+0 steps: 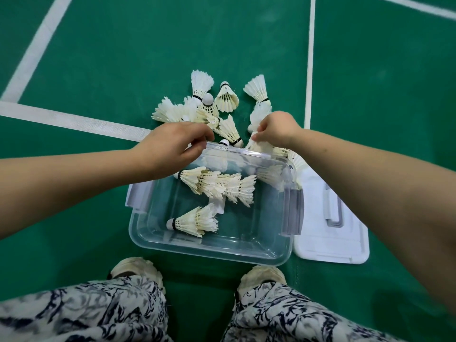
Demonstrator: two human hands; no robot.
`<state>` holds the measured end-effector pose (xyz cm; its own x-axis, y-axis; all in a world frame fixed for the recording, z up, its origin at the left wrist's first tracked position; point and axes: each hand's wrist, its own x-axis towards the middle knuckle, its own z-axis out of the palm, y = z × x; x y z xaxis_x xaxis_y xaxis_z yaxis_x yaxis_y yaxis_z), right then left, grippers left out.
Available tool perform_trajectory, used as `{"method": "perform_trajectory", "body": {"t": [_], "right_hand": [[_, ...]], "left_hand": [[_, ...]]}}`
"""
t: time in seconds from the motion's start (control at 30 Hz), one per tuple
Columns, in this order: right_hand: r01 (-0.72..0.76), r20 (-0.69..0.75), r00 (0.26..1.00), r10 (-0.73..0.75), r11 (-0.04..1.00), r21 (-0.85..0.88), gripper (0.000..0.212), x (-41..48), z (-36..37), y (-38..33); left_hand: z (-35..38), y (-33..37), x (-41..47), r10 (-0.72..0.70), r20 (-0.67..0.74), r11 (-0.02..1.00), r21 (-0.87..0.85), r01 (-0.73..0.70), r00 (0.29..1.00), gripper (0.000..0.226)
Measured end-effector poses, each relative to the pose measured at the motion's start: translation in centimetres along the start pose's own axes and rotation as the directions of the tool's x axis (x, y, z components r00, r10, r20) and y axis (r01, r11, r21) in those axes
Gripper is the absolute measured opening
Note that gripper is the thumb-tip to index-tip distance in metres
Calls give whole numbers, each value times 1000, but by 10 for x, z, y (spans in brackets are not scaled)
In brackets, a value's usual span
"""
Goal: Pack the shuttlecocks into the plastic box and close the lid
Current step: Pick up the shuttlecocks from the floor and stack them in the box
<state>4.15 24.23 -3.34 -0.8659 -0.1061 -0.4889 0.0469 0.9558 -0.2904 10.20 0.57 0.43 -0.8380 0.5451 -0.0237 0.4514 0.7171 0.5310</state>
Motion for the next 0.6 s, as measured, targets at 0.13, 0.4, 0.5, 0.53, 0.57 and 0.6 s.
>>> {"method": "perform_trajectory", "body": {"t": [0.13,0.4,0.5,0.53,0.57,0.6], "right_hand": [[67,-150,987,-54,994,81,22,-15,-30,-13],[228,-385,915,-118,940,253,26,-83,-72,-31],[250,-369,921,-127,918,308,16,-104,-69,-40],[263,-364,922,-134,905,333,10,-111,-67,-44],[274,-356,924,-143,895,351,6,-117,-62,-47],[279,-344,927,-150,889,363,4,-123,-57,-49]], "left_hand": [[0,3,-1,-1,-18,1000,-21,1,1000,34],[0,24,-1,-150,101,961,-221,169,984,46],[-5,40,-2,-252,225,772,-540,336,941,60],[-6,45,-3,-254,294,643,-660,388,921,59],[-5,50,-5,-236,356,531,-732,426,904,55],[-4,53,-6,-210,399,451,-770,451,893,50]]}}
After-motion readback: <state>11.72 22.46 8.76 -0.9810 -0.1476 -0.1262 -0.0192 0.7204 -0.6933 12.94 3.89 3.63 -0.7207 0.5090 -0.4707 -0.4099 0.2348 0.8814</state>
